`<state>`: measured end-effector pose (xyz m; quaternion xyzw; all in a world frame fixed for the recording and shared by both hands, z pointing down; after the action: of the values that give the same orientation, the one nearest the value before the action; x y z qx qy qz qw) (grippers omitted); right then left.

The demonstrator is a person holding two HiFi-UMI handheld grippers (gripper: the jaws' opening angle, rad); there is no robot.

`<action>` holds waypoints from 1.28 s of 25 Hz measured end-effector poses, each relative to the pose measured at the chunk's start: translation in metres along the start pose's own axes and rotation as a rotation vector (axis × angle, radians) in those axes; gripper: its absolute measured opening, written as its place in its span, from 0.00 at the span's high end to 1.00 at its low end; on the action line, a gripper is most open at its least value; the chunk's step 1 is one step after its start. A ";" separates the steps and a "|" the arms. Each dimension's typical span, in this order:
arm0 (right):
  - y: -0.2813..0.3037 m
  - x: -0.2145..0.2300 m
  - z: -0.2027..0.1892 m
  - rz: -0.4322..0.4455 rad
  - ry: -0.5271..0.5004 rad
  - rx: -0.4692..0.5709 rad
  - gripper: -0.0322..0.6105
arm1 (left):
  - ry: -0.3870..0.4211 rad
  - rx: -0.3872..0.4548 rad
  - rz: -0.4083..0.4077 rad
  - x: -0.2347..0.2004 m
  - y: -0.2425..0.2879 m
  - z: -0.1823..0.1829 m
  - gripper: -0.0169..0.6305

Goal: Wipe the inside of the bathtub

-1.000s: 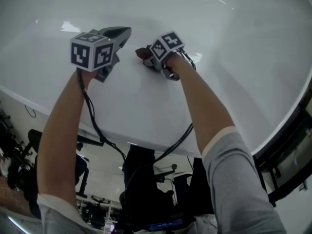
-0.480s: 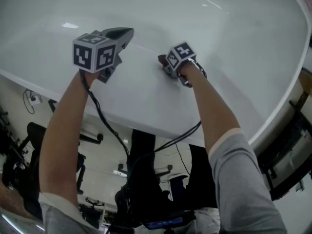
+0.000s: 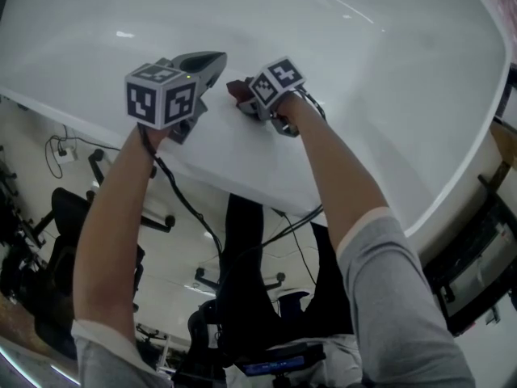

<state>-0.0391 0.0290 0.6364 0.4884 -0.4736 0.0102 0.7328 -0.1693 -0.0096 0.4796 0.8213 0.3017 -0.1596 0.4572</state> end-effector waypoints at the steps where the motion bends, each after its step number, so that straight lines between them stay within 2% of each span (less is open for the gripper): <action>1: -0.003 0.003 -0.006 -0.012 0.002 -0.011 0.77 | -0.008 0.008 0.001 0.002 -0.003 0.001 0.96; 7: -0.033 0.033 -0.065 -0.122 0.083 -0.112 0.77 | -0.029 0.035 -0.020 0.025 -0.009 0.008 0.96; 11: -0.048 0.027 -0.080 -0.142 0.169 -0.074 0.77 | -0.026 0.057 -0.046 0.046 -0.014 0.013 0.96; 13: -0.052 0.010 -0.073 -0.108 0.173 -0.050 0.77 | -0.016 0.056 -0.053 0.054 -0.018 0.014 0.96; 16: -0.052 -0.031 -0.047 0.013 0.171 0.003 0.77 | -0.005 0.045 -0.043 0.061 -0.029 0.011 0.96; 18: -0.050 -0.061 -0.028 0.060 0.130 0.025 0.77 | -0.004 0.052 -0.021 0.062 -0.039 0.011 0.96; 20: -0.051 -0.076 -0.018 0.040 0.066 0.009 0.77 | -0.009 0.069 0.004 0.061 -0.051 0.013 0.96; 22: -0.053 -0.077 -0.023 0.019 0.046 -0.006 0.77 | -0.014 0.075 0.019 0.060 -0.061 0.014 0.96; 25: -0.064 -0.064 -0.045 0.005 0.092 -0.004 0.77 | -0.018 0.078 0.024 0.060 -0.071 0.014 0.96; 29: -0.089 -0.037 -0.093 -0.099 0.151 -0.066 0.77 | -0.014 0.085 0.009 0.072 -0.079 0.013 0.96; 32: -0.104 -0.032 -0.122 -0.145 0.217 -0.076 0.77 | 0.011 0.068 -0.009 0.089 -0.084 0.009 0.96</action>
<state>0.0763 0.0770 0.5314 0.4893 -0.3549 -0.0080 0.7966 -0.1549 0.0477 0.3726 0.8359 0.3024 -0.1671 0.4266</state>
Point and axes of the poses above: the fingertips, and each gripper's own axes: y forward along the fingers, x to its right, z out of its top, the point moved 8 cm from there along -y, backward along the fingers, and after that the axes turned 7 degrees about -z, right-handed, at the moved point
